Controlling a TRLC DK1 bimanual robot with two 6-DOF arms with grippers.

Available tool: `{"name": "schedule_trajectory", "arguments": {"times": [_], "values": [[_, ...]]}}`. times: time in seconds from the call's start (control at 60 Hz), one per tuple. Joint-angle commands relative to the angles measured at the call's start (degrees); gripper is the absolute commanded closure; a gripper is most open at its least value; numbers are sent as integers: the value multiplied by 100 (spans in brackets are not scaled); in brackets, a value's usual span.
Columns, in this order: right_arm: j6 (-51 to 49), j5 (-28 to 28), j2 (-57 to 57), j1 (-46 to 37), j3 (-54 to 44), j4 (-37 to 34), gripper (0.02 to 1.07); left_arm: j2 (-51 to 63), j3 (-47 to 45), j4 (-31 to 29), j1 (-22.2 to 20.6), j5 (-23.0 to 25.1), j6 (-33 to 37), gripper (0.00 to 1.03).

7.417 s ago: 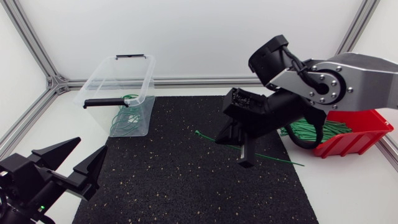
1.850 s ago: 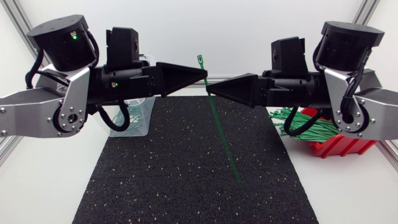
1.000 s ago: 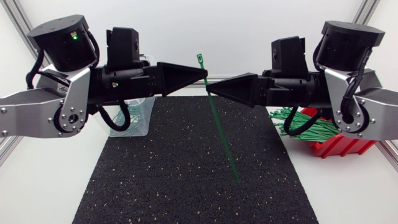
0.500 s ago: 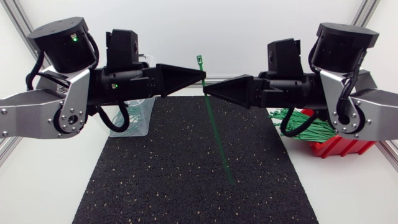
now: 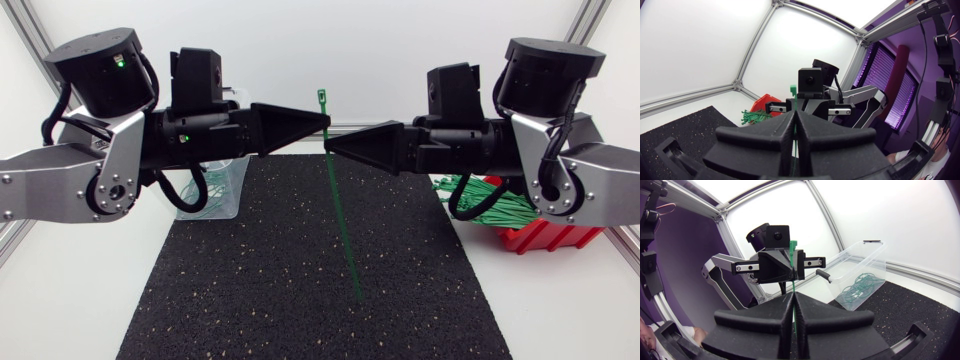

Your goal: Take a green cable tie from the red box, thread the tail through the head to close it, then place it in the transparent bin on the left.

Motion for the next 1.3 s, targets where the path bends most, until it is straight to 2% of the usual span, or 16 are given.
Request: {"name": "schedule_trajectory", "arguments": {"times": [0.0, 0.25, 0.283, 0.333, 0.383, 0.483, 0.5, 0.55, 0.85, 0.933, 1.283], "values": [[138, 0, 109, 138, -85, 24, 101, -66, -38, 121, -59, -4, -93, 100], [111, 97, 65, 155, -103, -29, 100, -66, -11, 112, 3, -31, -128, 100], [111, 185, 47, 147, -129, -29, 93, -83, -11, 103, 3, -31, -137, 100], [111, 299, -5, 138, -173, -38, 71, -92, -20, 103, 12, -31, -137, 100], [111, 360, -23, 138, -173, -91, 56, -101, -29, 103, 20, -31, -137, 100], [23, 484, -76, 147, -173, -223, 38, -101, -29, 85, 38, -39, -137, 100], [-29, 492, -93, 155, -164, -284, 31, -101, -29, 85, 47, -39, -137, 100], [-179, 563, -146, 191, -155, -425, 20, -110, -38, 85, 47, -39, -137, 100], [-1154, 1169, -322, 551, 3, -1339, 18, -189, -46, -11, 205, -39, -137, 100], [-1646, 1398, -295, 586, 126, -1796, 15, -233, -46, -82, 267, -22, -119, 100], [-3264, 2013, -533, 279, 328, -2912, 15, -734, -29, -1163, 381, -31, 329, 100]]}}
